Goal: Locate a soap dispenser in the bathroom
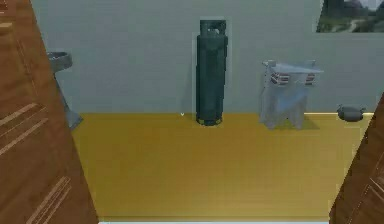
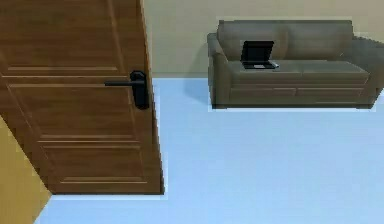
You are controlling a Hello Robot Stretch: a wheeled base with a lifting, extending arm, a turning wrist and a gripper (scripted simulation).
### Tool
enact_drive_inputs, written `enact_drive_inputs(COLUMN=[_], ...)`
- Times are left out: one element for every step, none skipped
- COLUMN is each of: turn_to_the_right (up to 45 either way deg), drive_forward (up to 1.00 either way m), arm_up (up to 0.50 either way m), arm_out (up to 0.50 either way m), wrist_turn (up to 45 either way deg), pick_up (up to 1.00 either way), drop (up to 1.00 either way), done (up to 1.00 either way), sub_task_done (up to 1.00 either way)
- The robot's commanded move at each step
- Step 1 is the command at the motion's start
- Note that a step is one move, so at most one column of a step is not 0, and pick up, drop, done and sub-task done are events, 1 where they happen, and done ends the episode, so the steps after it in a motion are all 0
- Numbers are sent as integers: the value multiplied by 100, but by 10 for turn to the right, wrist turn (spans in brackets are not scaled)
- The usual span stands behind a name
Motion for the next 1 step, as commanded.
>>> enact_drive_inputs(turn_to_the_right=[0], drive_forward=[70], arm_up=[0], arm_out=[0], wrist_turn=[0], pick_up=[0], drop=[0], done=[0], sub_task_done=[0])
